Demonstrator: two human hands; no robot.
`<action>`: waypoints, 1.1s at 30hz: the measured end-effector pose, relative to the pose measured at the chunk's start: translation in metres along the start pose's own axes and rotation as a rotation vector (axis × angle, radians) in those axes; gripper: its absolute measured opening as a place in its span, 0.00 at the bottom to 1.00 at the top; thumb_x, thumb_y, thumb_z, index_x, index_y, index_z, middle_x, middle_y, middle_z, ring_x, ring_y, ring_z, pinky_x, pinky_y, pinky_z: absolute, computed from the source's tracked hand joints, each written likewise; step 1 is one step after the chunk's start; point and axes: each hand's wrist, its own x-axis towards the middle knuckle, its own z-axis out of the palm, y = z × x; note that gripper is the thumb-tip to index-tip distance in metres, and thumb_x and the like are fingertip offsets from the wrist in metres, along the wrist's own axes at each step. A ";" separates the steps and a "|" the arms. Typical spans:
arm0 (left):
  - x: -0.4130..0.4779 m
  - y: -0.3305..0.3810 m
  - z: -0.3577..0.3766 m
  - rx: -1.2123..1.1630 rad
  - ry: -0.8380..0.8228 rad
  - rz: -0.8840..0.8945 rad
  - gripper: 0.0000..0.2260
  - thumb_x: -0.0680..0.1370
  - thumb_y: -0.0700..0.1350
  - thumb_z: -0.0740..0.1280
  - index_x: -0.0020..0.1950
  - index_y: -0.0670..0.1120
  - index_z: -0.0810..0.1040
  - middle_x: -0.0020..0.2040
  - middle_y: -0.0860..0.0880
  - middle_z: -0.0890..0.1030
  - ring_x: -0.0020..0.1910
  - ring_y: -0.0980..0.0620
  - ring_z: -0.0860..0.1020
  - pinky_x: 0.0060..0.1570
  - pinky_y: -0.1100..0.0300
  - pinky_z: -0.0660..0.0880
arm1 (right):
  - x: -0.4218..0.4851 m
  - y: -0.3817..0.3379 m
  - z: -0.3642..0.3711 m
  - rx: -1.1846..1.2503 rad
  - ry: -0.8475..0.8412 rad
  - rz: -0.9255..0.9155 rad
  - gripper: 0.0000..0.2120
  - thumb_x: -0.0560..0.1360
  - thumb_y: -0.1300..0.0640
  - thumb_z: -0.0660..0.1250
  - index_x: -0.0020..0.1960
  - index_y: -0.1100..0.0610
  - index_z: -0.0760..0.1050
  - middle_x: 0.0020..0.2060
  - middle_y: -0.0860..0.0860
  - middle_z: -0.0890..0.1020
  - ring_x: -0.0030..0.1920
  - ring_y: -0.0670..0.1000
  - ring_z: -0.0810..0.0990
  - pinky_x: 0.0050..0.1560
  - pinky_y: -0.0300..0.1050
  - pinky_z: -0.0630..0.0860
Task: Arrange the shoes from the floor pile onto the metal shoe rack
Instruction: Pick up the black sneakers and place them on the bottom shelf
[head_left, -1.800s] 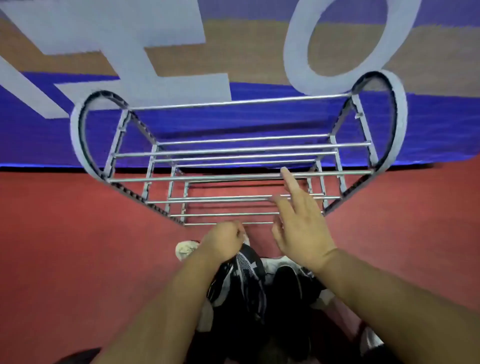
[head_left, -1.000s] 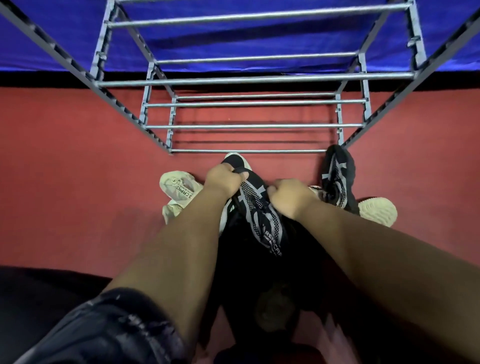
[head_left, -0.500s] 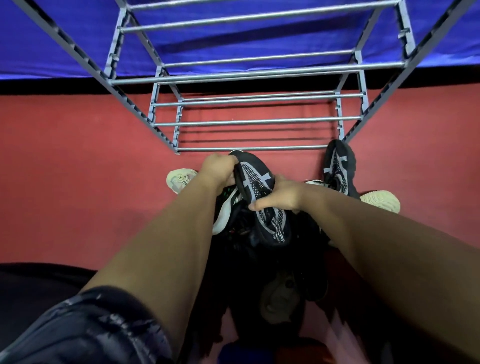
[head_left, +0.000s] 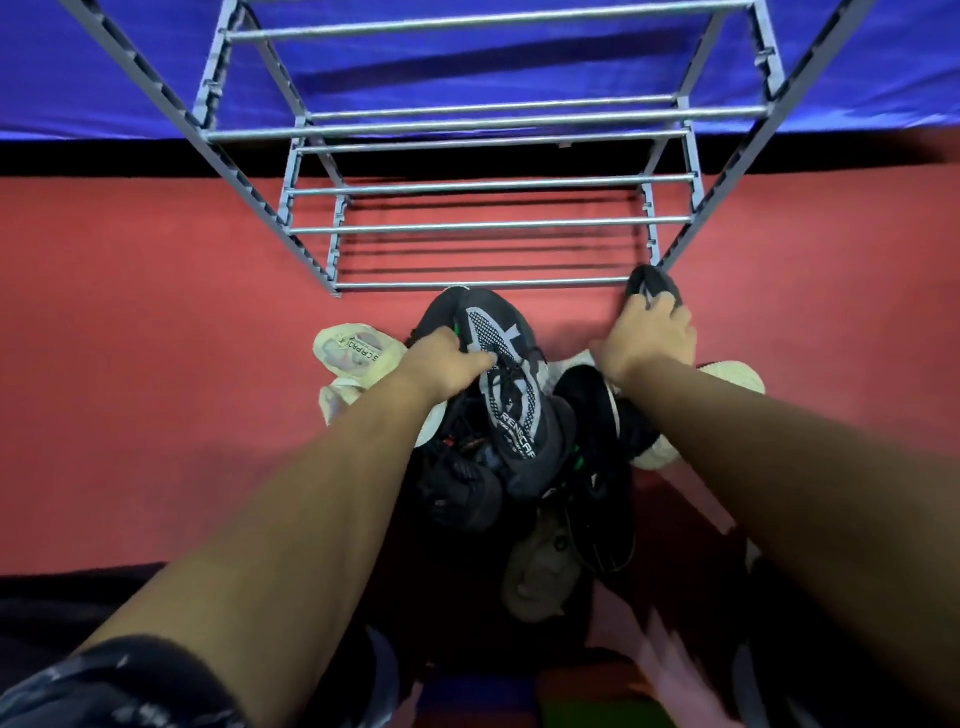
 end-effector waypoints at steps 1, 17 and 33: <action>-0.001 0.004 0.002 0.015 -0.019 0.005 0.20 0.77 0.59 0.73 0.58 0.48 0.72 0.53 0.47 0.85 0.51 0.44 0.85 0.46 0.52 0.81 | 0.003 0.009 0.001 -0.005 -0.025 0.116 0.29 0.78 0.44 0.68 0.74 0.58 0.68 0.71 0.61 0.70 0.71 0.65 0.69 0.70 0.58 0.67; -0.003 0.009 0.007 -0.485 -0.182 -0.121 0.18 0.83 0.37 0.70 0.73 0.40 0.74 0.58 0.43 0.85 0.47 0.46 0.86 0.38 0.59 0.85 | -0.008 0.002 -0.027 0.681 -0.123 0.142 0.16 0.81 0.53 0.60 0.39 0.60 0.75 0.42 0.59 0.81 0.48 0.64 0.77 0.45 0.52 0.71; -0.012 0.007 -0.041 -0.636 0.118 -0.038 0.10 0.84 0.36 0.65 0.65 0.42 0.78 0.56 0.37 0.86 0.55 0.34 0.85 0.56 0.40 0.83 | -0.055 -0.065 -0.006 0.401 -0.388 -0.354 0.20 0.84 0.39 0.61 0.65 0.51 0.80 0.63 0.52 0.75 0.57 0.52 0.83 0.67 0.50 0.77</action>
